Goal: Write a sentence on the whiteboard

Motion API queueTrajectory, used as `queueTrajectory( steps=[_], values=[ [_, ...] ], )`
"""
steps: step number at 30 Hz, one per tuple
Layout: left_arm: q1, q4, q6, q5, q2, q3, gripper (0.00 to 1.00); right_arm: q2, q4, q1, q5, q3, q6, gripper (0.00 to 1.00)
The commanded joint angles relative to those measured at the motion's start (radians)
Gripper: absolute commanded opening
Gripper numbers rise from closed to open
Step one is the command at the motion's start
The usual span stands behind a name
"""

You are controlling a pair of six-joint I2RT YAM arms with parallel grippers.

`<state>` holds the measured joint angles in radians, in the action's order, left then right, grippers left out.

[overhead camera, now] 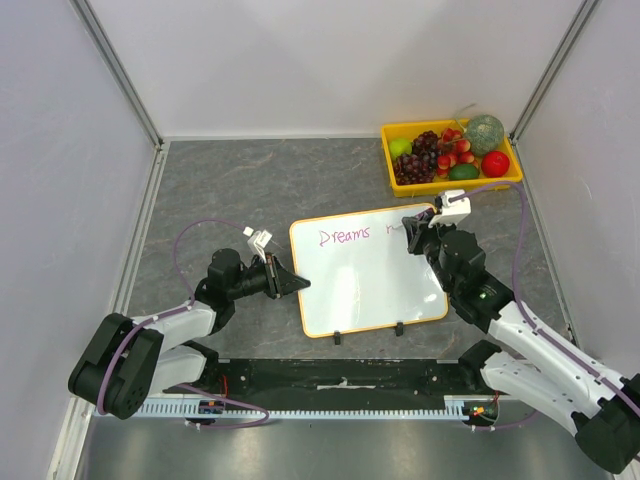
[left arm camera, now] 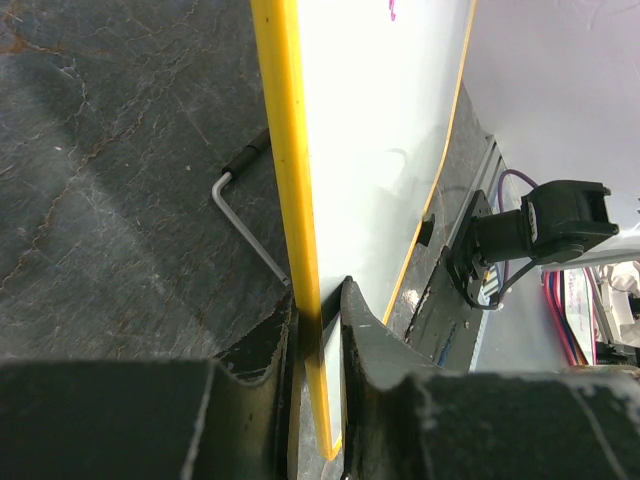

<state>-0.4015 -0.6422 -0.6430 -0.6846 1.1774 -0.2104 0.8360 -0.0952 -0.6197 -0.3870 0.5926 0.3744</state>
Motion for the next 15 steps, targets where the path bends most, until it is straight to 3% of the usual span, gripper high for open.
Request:
queueTrajectory(
  steps=[1,15],
  values=[
    [-0.003,0.056,0.095,0.068,0.013,-0.001,0.02,-0.024,0.025,0.000,0.008,-0.025,0.001,0.00],
    [-0.003,0.056,0.094,0.068,0.013,-0.001,0.02,-0.067,0.041,0.000,0.042,0.012,0.008,0.00]
  ],
)
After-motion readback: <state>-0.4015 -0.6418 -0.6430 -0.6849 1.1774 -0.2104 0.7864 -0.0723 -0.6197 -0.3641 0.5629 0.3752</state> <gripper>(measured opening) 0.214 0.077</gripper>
